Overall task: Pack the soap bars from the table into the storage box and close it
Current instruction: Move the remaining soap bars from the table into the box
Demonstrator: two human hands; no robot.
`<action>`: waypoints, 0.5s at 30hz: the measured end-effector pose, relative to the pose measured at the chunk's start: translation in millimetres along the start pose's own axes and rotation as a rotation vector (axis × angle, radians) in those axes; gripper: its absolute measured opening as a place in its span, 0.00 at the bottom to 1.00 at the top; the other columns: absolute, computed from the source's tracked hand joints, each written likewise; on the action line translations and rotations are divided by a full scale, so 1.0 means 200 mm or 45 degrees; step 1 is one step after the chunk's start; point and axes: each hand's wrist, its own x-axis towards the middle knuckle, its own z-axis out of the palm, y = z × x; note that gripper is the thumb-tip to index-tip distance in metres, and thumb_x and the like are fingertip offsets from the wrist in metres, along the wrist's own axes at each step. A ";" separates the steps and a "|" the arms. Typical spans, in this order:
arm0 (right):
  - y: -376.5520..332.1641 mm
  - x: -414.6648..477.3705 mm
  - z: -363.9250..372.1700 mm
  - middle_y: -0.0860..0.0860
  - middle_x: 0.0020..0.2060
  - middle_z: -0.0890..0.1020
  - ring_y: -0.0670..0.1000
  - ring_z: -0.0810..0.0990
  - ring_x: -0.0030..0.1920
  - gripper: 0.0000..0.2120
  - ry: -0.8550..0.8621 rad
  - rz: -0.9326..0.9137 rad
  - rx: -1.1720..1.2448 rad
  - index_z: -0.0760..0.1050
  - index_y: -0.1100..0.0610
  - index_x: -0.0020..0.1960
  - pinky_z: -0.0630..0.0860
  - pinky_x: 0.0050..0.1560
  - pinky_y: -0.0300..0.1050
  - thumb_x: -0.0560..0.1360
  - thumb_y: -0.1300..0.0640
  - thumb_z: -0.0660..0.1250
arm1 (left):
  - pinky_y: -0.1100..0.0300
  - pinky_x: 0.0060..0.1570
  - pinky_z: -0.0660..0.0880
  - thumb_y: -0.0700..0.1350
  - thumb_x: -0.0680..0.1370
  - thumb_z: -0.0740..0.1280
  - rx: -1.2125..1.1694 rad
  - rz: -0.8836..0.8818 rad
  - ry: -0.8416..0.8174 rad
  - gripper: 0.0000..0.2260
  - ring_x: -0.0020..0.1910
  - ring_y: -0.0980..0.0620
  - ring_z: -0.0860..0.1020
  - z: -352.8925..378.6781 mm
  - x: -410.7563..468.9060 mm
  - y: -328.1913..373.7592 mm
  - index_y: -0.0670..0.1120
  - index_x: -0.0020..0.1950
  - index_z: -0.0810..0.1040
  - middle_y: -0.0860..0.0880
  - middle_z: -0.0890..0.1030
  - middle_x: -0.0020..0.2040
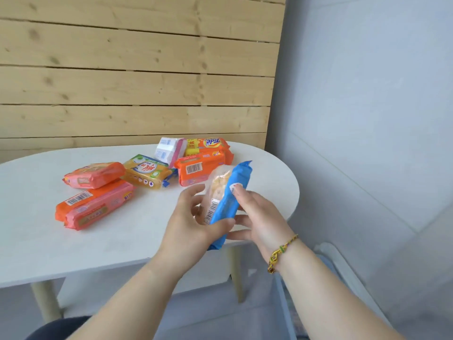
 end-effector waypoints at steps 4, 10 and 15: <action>-0.01 -0.07 -0.19 0.53 0.38 0.81 0.54 0.81 0.44 0.03 0.254 -0.017 -0.219 0.76 0.53 0.39 0.79 0.47 0.51 0.72 0.57 0.68 | 0.78 0.41 0.70 0.43 0.63 0.77 0.165 0.206 -0.114 0.35 0.44 0.81 0.68 0.27 -0.08 -0.07 0.57 0.62 0.62 0.67 0.70 0.49; 0.04 -0.15 -0.56 0.56 0.47 0.81 0.55 0.80 0.48 0.12 0.386 0.015 -0.742 0.74 0.60 0.53 0.76 0.48 0.44 0.70 0.60 0.69 | 0.88 0.52 0.58 0.47 0.62 0.72 0.138 0.227 -0.578 0.39 0.57 0.80 0.65 0.56 -0.12 -0.21 0.66 0.63 0.51 0.68 0.65 0.61; 0.23 -0.17 -0.84 0.51 0.45 0.77 0.53 0.76 0.48 0.15 0.332 0.212 -1.025 0.68 0.54 0.53 0.72 0.51 0.46 0.70 0.58 0.69 | 0.88 0.57 0.46 0.45 0.76 0.65 0.454 0.192 -0.767 0.32 0.70 0.64 0.57 0.67 -0.15 -0.45 0.55 0.73 0.49 0.62 0.57 0.69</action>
